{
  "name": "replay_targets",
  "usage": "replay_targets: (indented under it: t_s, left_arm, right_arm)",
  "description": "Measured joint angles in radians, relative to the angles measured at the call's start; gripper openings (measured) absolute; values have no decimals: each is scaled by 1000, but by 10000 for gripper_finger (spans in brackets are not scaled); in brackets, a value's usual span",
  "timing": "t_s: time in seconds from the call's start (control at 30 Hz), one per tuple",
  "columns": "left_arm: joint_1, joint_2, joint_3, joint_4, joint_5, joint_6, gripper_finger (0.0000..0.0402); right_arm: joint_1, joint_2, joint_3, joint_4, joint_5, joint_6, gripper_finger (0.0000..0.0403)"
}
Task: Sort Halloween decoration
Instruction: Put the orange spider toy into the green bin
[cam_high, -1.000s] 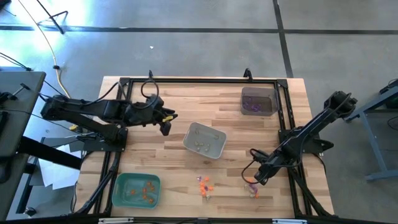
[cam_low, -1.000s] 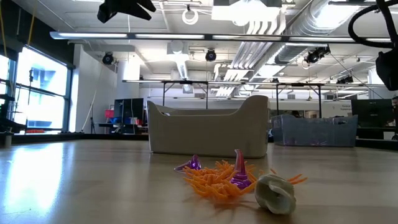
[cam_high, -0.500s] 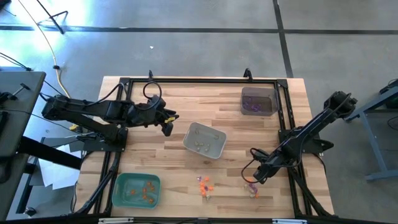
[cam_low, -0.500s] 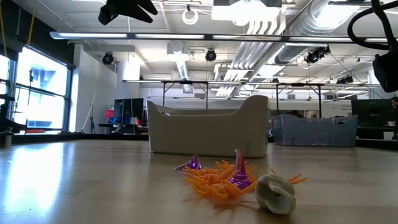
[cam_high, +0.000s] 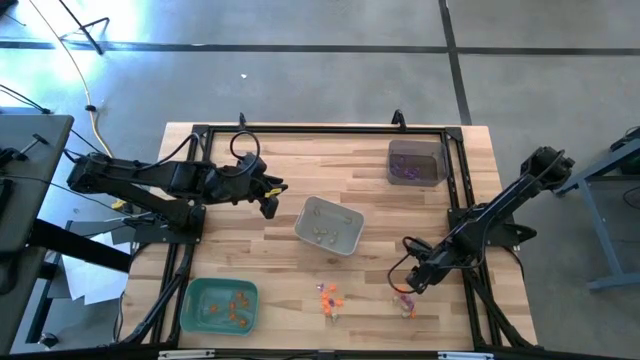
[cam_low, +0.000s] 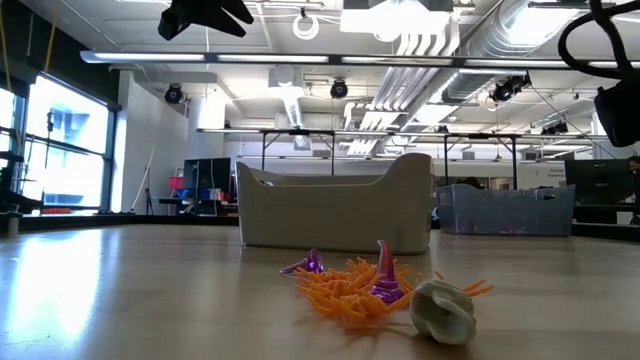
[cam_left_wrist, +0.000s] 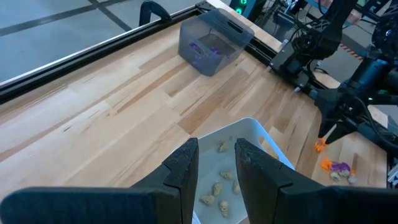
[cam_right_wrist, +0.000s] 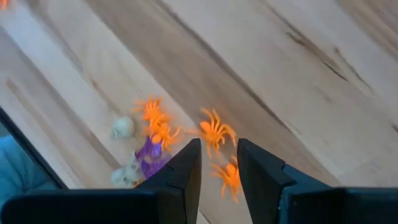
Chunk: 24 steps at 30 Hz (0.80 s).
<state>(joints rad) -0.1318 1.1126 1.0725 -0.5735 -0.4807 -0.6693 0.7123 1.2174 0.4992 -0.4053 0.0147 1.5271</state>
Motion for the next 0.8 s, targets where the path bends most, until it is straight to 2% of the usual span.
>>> replay_targets:
  t_s: [0.2, 0.43, 0.57, 0.67, 0.8]
  left_arm:
    - [0, 0, 0, 0, 0, 0, 94]
    - [0, 0, 0, 0, 0, 0, 94]
    - [0, 0, 0, -2, 0, 0, 94]
    - [0, 0, 0, -4, 0, 0, 94]
    - [0, 0, 0, -5, 0, 8, 94]
  right_arm:
    - [-44, 55, 1, 24, -35, 15, 99]
    - [-78, 167, 7, 94, -100, -44, 99]
    - [-80, 177, 7, 101, -105, -51, 96]
    - [-80, 179, 9, 99, -108, -51, 77]
    - [-80, 181, 8, 105, -118, -49, 26]
